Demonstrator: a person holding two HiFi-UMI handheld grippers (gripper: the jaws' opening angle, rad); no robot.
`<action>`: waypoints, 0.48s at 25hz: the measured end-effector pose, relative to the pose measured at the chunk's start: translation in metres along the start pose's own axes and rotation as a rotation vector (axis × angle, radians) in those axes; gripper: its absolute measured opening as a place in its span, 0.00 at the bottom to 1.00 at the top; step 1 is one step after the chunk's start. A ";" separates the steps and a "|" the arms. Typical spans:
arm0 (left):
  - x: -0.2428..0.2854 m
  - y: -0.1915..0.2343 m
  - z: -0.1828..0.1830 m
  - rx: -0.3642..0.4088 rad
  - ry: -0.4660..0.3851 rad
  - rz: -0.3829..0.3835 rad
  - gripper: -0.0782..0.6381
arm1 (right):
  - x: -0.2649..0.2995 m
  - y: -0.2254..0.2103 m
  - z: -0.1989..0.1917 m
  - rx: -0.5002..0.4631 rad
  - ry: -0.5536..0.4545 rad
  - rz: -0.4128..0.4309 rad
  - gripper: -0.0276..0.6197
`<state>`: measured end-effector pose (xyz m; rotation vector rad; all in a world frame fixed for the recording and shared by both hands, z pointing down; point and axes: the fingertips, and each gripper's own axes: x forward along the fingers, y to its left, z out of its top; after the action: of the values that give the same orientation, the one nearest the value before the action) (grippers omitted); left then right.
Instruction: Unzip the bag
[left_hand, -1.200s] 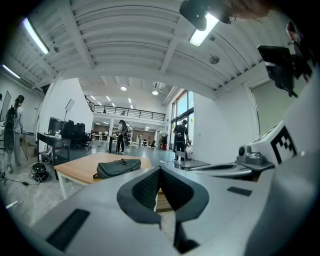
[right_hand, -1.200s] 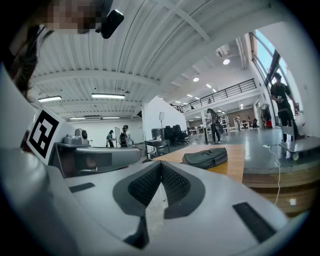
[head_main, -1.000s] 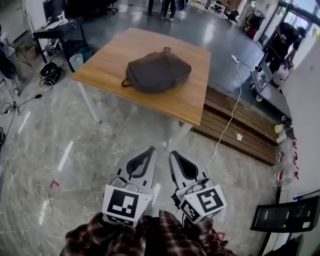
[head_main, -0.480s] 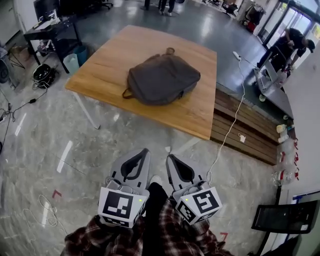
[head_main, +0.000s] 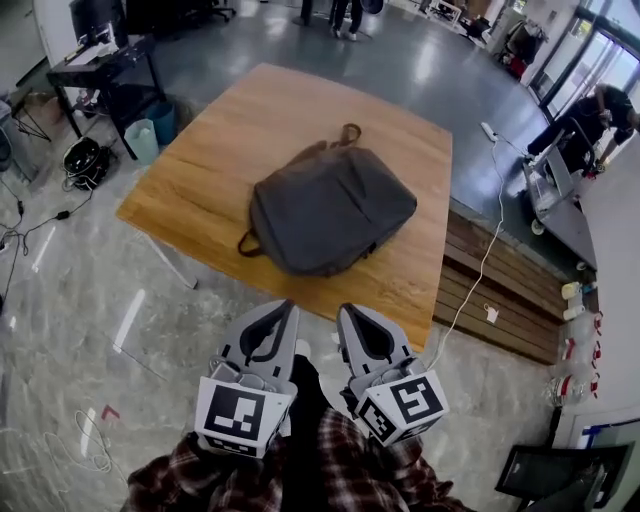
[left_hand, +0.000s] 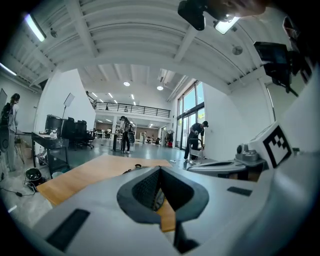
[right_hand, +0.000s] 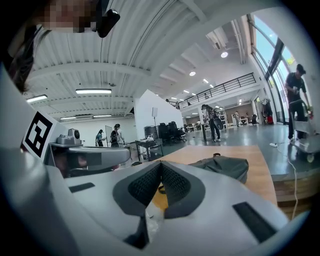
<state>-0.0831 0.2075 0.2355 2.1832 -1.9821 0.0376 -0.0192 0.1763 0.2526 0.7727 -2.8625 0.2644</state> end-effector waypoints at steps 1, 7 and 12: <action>0.016 0.006 0.007 0.002 -0.008 0.006 0.12 | 0.011 -0.014 0.009 -0.004 -0.002 0.001 0.06; 0.104 0.031 0.045 0.014 -0.028 0.013 0.12 | 0.073 -0.078 0.048 -0.016 -0.012 0.027 0.06; 0.154 0.039 0.054 0.016 -0.027 -0.008 0.12 | 0.105 -0.110 0.056 -0.016 0.001 0.033 0.06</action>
<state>-0.1117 0.0439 0.2097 2.2131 -1.9934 0.0234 -0.0589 0.0198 0.2335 0.7225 -2.8749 0.2461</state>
